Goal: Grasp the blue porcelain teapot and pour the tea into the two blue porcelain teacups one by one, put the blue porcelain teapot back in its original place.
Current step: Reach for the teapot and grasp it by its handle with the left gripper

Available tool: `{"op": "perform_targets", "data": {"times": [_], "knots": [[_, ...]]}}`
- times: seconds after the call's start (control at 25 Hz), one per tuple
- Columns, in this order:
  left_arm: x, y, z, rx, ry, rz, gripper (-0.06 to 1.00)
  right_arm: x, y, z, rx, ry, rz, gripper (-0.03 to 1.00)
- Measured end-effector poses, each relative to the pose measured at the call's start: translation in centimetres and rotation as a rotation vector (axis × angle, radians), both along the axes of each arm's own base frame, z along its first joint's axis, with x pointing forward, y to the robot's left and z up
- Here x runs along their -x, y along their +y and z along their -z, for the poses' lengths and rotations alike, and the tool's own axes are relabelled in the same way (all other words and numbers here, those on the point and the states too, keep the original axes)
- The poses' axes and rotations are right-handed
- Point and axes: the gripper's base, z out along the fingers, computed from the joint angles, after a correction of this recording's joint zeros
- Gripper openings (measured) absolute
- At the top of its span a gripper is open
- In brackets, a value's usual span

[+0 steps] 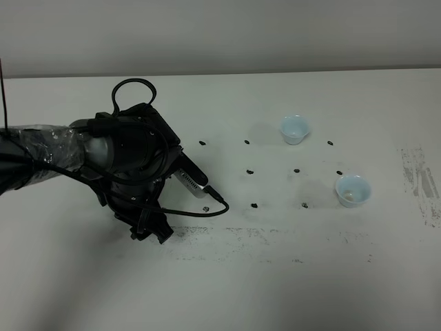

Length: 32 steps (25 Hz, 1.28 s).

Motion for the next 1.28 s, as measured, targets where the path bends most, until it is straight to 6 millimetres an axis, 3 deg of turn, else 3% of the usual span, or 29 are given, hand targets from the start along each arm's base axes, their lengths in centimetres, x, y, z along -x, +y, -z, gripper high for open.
{"op": "perform_targets", "data": {"times": [0.64, 0.76, 1.04, 1.28], "knots": [[0.3, 1.1, -0.7, -0.140, -0.023, -0.105, 0.65, 0.0, 0.0, 0.0, 0.000, 0.000, 0.000, 0.59], [0.7, 0.9, -1.8, -0.096, -0.030, -0.124, 0.65, 0.0, 0.0, 0.0, 0.000, 0.000, 0.000, 0.59], [1.6, 1.5, -6.9, 0.065, -0.089, -0.180, 0.65, 0.0, 0.0, 0.0, 0.000, 0.000, 0.000, 0.59], [0.5, 4.2, -7.3, 0.105, -0.077, -0.286, 0.64, 0.0, 0.0, 0.0, 0.000, 0.000, 0.000, 0.59]]}}
